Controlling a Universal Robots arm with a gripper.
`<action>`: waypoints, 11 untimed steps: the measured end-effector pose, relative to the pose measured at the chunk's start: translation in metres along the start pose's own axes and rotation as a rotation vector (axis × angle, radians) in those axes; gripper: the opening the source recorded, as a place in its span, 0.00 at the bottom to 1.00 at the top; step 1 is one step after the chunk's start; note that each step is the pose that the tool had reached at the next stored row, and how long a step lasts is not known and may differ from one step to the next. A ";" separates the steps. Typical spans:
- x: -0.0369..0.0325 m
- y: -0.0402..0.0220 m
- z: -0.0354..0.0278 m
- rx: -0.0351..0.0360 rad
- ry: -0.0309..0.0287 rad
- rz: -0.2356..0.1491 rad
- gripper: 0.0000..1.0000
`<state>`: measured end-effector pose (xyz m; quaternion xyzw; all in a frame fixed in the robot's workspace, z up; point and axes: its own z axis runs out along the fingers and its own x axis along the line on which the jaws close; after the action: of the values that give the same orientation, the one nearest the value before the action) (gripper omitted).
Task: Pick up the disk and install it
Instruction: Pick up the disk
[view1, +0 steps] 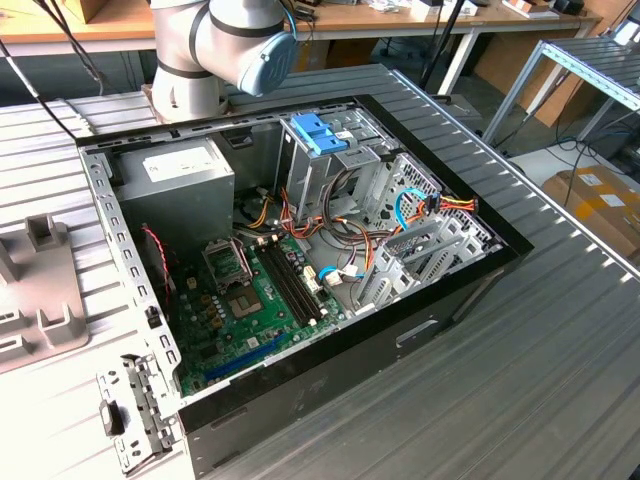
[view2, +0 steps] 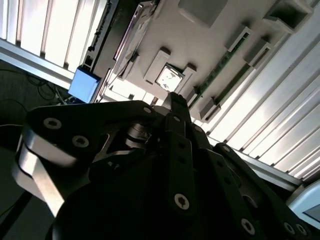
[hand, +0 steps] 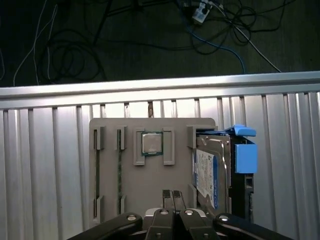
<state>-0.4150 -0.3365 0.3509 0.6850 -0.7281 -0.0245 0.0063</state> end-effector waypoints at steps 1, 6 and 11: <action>0.0000 0.0000 0.0000 -0.0003 0.0005 -0.012 0.11; 0.0000 0.0000 0.0000 -0.0009 0.0017 -0.039 0.11; 0.0000 0.0000 0.0000 -0.0013 0.0024 -0.053 0.11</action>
<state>-0.4150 -0.3365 0.3509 0.7040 -0.7098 -0.0243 0.0070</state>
